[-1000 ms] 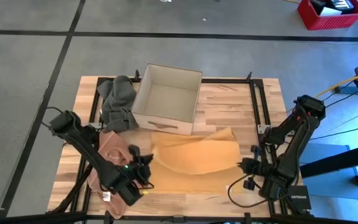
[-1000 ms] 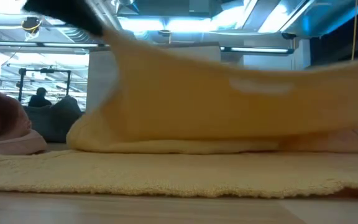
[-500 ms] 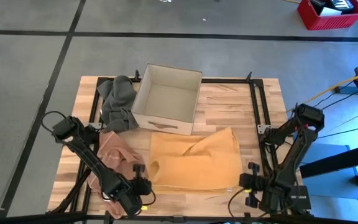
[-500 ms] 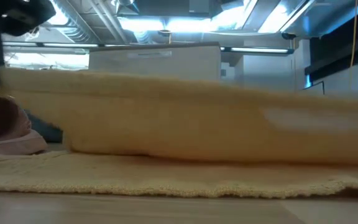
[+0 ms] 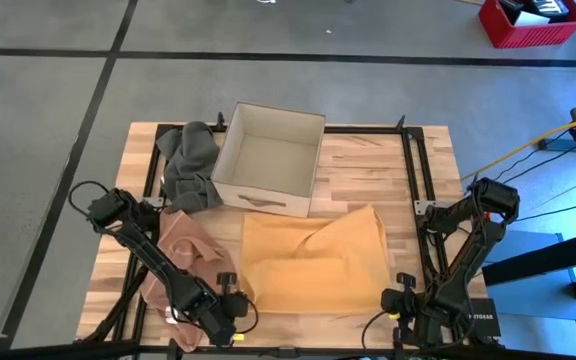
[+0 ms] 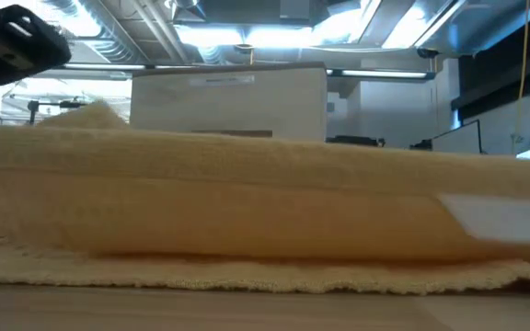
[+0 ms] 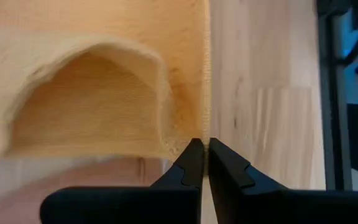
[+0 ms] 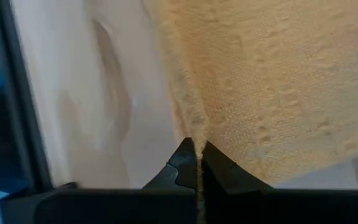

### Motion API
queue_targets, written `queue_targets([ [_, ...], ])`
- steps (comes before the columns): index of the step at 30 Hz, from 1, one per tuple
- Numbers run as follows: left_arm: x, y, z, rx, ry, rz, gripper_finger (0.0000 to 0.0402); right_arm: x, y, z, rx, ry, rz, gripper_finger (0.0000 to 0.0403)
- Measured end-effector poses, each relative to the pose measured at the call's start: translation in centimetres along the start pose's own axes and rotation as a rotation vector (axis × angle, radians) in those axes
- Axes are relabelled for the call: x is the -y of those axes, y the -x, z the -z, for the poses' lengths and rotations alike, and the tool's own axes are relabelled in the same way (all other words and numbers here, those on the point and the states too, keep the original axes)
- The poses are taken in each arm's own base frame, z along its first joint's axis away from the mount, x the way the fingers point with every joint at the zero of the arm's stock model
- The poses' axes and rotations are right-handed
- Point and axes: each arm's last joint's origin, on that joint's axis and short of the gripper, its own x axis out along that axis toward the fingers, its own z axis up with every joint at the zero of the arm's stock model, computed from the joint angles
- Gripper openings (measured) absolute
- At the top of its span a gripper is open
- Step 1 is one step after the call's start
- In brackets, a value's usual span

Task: Fold towel
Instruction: Fold the yellow towel, then adjust the brown laundry organizer

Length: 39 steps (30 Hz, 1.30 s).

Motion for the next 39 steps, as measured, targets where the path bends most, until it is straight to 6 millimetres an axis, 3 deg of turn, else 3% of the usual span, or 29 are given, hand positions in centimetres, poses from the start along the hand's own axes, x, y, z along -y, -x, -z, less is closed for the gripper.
queue_targets([
  [4, -0.7, 0.0, 0.0, -0.033, 0.101, -0.035, 0.0016, 0.2, -0.3, 0.1, -0.013, -0.018, 0.024, 0.0019],
  [8, -1.4, -0.2, -0.1, -0.103, 0.206, -0.027, 0.0069, 0.1, -0.2, -0.4, -0.104, -0.048, 0.005, 0.0075],
  [14, -1.2, 1.5, -1.6, -0.290, 0.318, 0.237, 0.0139, -1.1, 2.7, -2.4, -0.365, -0.116, -0.178, 0.0157],
  [17, -1.3, 3.5, -2.6, -0.189, 0.271, 0.250, 0.0148, -1.3, 4.3, -4.3, -0.288, -0.089, -0.221, 0.0178],
  [21, -2.5, 6.5, -3.9, 0.115, 0.158, 0.085, 0.0150, -0.5, 5.3, -7.3, 0.066, 0.090, -0.141, 0.0186],
  [27, -4.8, 9.0, -5.1, 0.411, 0.027, -0.277, 0.0150, 1.1, 6.4, -12.9, 0.503, 0.382, 0.206, 0.0184],
  [33, -8.6, 9.0, -6.8, 0.415, -0.002, -0.499, 0.0150, 4.1, 9.1, -20.4, 0.586, 0.527, 0.473, 0.0183],
  [39, -12.3, 9.8, -7.5, 0.329, 0.007, -0.547, 0.0150, 10.1, 12.5, -27.5, 0.578, 0.456, 0.516, 0.0183],
])
